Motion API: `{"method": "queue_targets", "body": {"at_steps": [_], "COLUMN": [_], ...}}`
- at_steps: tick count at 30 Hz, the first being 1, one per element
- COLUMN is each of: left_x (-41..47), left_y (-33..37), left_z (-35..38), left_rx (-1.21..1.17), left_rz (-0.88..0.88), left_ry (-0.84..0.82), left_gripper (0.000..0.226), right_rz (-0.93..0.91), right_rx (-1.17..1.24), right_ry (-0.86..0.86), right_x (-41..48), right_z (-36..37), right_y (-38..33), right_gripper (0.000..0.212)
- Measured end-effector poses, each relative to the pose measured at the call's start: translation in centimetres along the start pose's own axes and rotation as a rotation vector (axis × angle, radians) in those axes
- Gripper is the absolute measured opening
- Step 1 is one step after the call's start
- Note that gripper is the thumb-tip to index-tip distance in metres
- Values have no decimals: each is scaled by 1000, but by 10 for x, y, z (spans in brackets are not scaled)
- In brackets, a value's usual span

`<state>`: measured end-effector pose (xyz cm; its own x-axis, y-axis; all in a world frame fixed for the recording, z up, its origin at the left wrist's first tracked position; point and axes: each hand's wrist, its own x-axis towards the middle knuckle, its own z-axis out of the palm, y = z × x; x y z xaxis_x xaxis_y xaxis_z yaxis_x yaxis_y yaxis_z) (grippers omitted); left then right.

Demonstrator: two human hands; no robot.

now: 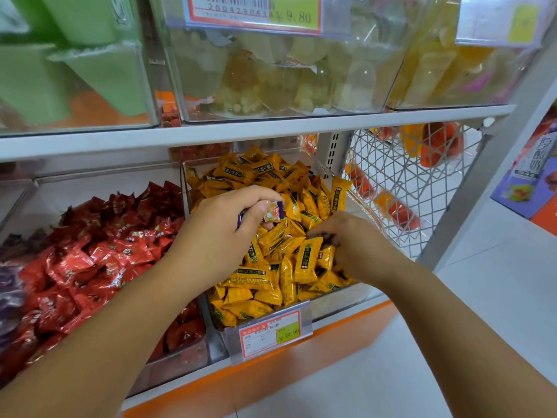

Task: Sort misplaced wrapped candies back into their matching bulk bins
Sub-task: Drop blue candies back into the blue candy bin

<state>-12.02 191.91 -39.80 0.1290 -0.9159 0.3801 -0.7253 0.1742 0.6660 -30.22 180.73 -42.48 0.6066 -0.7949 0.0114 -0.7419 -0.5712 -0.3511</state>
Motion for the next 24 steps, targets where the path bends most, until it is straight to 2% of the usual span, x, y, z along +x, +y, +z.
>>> {"method": "queue_targets", "body": {"at_steps": [2,5,8,12,16,19,21,24], "left_x": [0,0,1,2,1,0,0,-1], "left_y": [1,-3,-4,-1,0,-2,-4,-5], "left_z": [-1,-2,-3,-2,-1,1,2,2], "left_rx": [-7,29,33,20,41,53,68,28], "left_rz": [-16,-21,-10,20,47,60,72,39], "left_ry": [-9,-21,-28,-24,-38,-51,-25,25], "left_gripper": [25,22,26,38,46,40,31,21], "right_rz": [-14,-8,7,-98,-207,-212,-180,-26], "right_rx": [34,154,330,683,836,891,812,745], "right_ry": [15,134,258,209,69,-5,67,245], "right_x": [-1,-5,-11,-24,-29,-29,-28,-24], "right_z": [0,-9,-21,-25,-20,-23,-33,-51], "right_y": [2,3,0,-19,-37,-41,-31,-5], "right_gripper": [51,18,5,7,13,14,17,19]}}
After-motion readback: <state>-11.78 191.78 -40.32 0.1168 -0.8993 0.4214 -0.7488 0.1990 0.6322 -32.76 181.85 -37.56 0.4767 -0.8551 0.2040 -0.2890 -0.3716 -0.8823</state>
